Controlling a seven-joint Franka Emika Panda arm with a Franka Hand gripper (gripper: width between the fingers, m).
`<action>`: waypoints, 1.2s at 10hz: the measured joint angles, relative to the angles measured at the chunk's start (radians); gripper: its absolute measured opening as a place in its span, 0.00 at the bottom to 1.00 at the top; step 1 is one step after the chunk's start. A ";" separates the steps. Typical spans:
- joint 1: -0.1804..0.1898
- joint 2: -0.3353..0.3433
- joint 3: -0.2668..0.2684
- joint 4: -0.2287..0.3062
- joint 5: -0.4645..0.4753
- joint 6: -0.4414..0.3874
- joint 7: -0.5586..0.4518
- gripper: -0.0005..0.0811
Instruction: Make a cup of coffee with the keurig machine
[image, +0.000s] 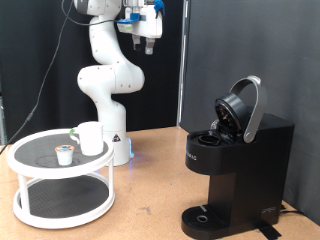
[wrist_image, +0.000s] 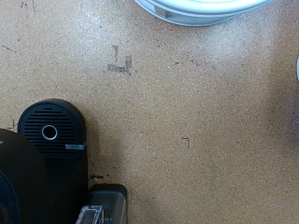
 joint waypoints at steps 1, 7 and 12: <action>0.000 0.000 -0.002 0.000 0.000 0.002 0.000 1.00; -0.042 -0.049 -0.129 -0.001 -0.056 -0.063 -0.120 1.00; -0.070 -0.074 -0.194 -0.002 -0.105 -0.099 -0.203 1.00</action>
